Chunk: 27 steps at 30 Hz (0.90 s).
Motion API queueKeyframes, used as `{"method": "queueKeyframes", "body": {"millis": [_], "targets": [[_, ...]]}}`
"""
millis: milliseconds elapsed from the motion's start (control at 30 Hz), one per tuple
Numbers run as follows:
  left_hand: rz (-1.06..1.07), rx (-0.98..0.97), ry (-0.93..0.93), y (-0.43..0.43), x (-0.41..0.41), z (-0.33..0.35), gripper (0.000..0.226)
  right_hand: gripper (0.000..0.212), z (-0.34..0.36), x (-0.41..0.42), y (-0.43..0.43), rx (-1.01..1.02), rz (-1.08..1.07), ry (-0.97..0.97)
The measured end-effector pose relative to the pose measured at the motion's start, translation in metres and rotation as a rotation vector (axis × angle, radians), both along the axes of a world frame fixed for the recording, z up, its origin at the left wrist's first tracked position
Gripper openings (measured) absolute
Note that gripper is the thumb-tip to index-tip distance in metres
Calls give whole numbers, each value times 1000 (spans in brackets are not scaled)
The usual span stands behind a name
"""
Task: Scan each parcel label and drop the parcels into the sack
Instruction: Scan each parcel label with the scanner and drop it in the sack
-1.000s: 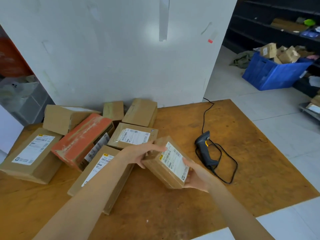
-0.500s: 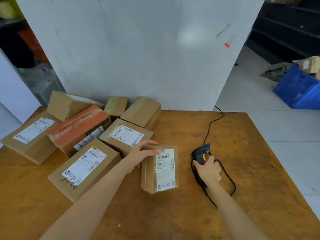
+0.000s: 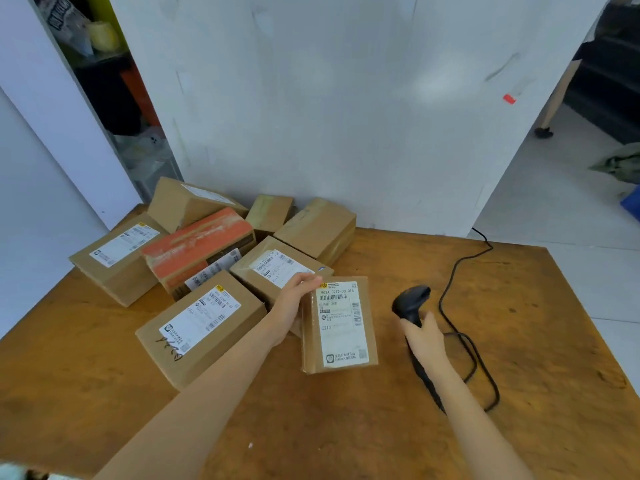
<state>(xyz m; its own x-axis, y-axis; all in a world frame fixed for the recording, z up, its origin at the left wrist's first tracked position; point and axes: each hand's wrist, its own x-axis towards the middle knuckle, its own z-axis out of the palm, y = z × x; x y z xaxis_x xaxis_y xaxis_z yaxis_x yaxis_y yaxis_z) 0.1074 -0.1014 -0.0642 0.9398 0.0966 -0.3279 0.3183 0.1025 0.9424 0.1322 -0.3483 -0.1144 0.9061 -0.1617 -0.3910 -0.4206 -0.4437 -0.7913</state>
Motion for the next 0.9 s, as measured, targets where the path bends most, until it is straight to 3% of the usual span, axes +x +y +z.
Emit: {"method": "queueKeyframes", "body": {"millis": [167, 333, 467, 633, 900], "targets": [[160, -37, -82, -4, 10, 5, 15, 28, 75, -36, 14, 270, 181, -270], [246, -3, -202, -7, 21, 14, 5, 39, 120, -82, 20, 508, 527, -198], [229, 2, -249, -9, 25, 19, 4, 32, 129, -107, 30, 398, 517, -243], [178, 74, -295, -13, 27, 19, 22, 45, 128, -120, 35, 204, 448, -359], [149, 49, -324, -16, 26, 17, 5, 46, 129, -126, 37, 111, 411, -436]]}}
